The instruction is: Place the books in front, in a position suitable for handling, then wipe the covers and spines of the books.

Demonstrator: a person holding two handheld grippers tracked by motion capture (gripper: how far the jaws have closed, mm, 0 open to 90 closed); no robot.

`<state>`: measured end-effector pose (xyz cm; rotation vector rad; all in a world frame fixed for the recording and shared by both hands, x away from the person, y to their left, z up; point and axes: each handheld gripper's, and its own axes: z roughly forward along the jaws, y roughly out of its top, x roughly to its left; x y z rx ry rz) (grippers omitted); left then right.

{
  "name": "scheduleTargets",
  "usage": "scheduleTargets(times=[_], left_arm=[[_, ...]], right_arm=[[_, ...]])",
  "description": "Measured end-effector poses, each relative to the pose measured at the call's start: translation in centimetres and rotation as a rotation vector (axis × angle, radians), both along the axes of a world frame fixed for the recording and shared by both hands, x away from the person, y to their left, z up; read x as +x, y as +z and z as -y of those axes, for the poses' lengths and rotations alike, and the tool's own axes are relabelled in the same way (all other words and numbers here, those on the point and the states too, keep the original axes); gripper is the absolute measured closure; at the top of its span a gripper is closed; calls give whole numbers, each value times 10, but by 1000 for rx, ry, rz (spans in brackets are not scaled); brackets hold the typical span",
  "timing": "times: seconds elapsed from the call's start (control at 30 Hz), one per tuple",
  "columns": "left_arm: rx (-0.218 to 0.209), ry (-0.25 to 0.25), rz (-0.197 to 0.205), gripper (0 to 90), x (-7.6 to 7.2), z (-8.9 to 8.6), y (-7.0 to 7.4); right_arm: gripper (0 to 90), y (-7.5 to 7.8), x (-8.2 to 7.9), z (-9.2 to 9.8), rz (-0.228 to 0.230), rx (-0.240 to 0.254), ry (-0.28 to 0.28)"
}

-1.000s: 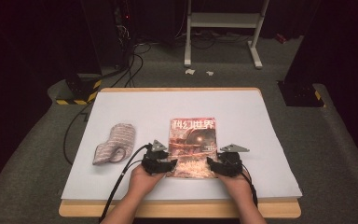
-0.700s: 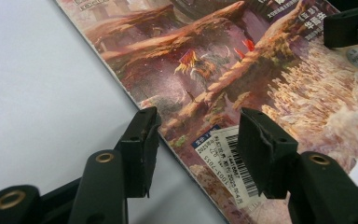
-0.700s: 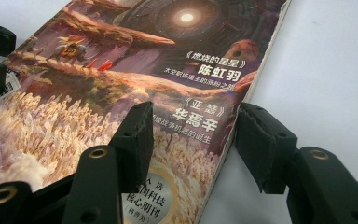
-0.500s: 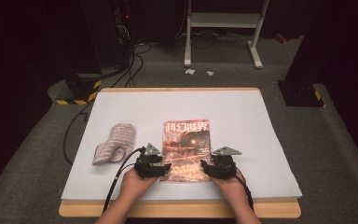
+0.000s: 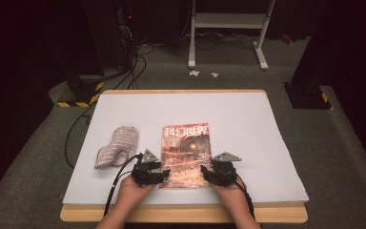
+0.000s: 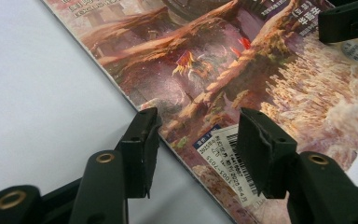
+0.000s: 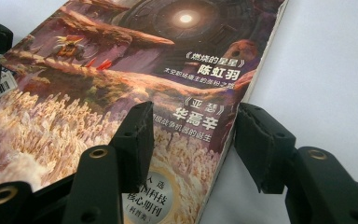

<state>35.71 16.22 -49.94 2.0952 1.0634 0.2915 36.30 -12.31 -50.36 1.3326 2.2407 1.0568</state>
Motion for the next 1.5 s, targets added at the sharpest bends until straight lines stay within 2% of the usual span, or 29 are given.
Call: scheduleTargets(times=[0.13, 0.23, 0.27, 0.3, 0.33, 0.43, 0.57, 0.73, 0.9, 1.07, 1.13, 1.23, 1.27, 1.37, 1.5], left_arm=[[-4, -13, 3, 499, 0, -2, 0], [5, -16, 25, 504, 0, -3, 0], [12, -13, 37, 498, -1, -3, 1], [5, -4, 63, 492, -3, -8, 7], [5, -4, 63, 485, -3, -8, 7], [1, 17, 92, 476, -4, -21, 18], [-40, 53, 129, 476, -6, -45, 35], [-61, 83, 173, 448, -7, -70, 48], [-66, 97, 193, 443, -5, -88, 54], [-39, 161, 220, 367, -1, -103, 56], [-46, 181, 230, 363, 0, -111, 56], [-18, 208, 260, 351, 0, -121, 53], [-5, 219, 263, 337, 1, -124, 51], [1, 255, 239, 333, 2, -135, 47], [-12, 280, 222, 337, 6, -149, 44]], right_arm=[[481, -1, -1, -1, 9, 1, -9], [478, 0, 0, 1, -3, 8, 3], [466, 1, 0, 2, 9, 7, 9], [422, 3, -3, 5, 49, 9, -17], [422, 3, -3, 5, 49, 9, -17], [408, 7, -6, 14, 91, 16, -25], [410, 6, -8, 23, 101, 12, -29], [413, 9, -12, 30, 119, 21, -38], [426, 11, -14, 33, 137, 19, -34], [429, 11, -18, 36, 144, 20, -40], [429, 11, -18, 36, 144, 23, -43], [442, 12, -17, 36, 144, 27, -49], [453, 12, -16, 36, 148, 29, -45], [462, 11, -15, 34, 150, 32, -35], [462, 9, -14, 32, 142, 30, -21]])
